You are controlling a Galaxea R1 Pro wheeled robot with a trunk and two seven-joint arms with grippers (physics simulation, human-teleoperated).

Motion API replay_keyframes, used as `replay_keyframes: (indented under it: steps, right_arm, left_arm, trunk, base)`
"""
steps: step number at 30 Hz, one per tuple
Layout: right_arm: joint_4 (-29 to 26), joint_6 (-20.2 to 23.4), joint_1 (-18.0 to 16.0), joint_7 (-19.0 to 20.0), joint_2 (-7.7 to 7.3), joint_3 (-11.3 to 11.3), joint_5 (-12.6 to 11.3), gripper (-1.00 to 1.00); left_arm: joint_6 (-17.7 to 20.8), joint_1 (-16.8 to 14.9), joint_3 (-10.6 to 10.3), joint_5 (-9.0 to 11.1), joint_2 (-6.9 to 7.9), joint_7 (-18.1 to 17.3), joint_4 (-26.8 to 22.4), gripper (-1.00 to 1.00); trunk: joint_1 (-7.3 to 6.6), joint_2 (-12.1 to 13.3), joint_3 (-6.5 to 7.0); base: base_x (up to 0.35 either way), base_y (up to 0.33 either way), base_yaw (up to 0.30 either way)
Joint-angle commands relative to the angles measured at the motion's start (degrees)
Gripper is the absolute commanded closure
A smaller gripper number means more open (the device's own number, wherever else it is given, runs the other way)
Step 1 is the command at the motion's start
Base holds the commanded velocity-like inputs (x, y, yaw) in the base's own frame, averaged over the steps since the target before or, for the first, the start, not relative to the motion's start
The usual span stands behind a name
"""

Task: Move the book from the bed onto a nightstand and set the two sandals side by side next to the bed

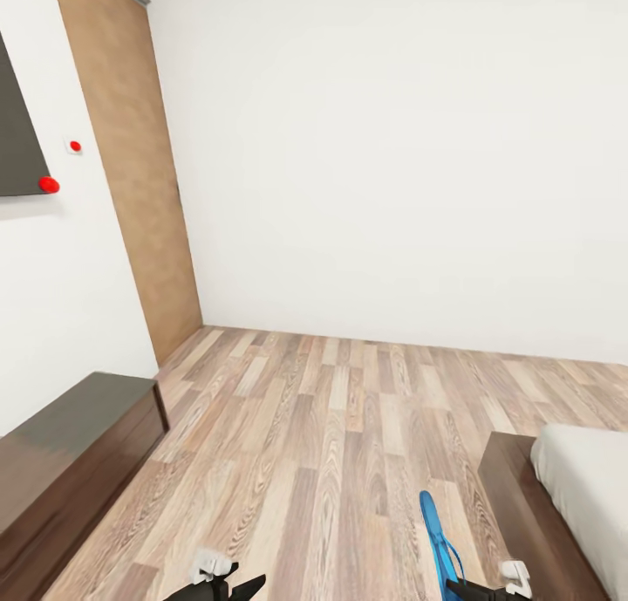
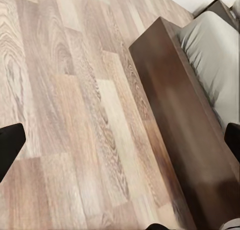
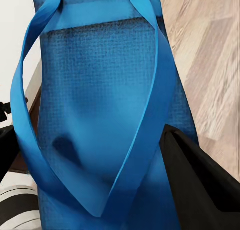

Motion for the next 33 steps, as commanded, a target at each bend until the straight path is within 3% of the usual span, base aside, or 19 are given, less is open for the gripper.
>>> replay_keyframes:
  steps: [1,25,33]
  right_arm:
    - [0.0,0.0,-0.1,0.1,0.00,-0.1,0.1,1.00]
    - [0.1,0.0,0.0,0.1,0.00,-0.1,0.1,1.00]
    - [0.1,0.0,-0.1,0.1,0.00,-0.1,0.1,1.00]
  left_arm:
    - [0.6,0.0,0.1,0.3,-0.01,-0.3,0.0,-1.00]
    - [0.6,0.0,0.2,0.3,0.00,-0.3,0.0,-1.00]
    - [0.6,0.0,0.2,0.3,-0.01,-0.3,0.0,-1.00]
  trunk:
    - [-0.01,0.0,-0.06]
    - [-0.01,0.0,-0.06]
    - [-0.01,0.0,-0.06]
  base:
    - [0.000,0.000,-0.263]
    - [0.000,0.000,-0.261]
    - [0.000,0.000,-0.036]
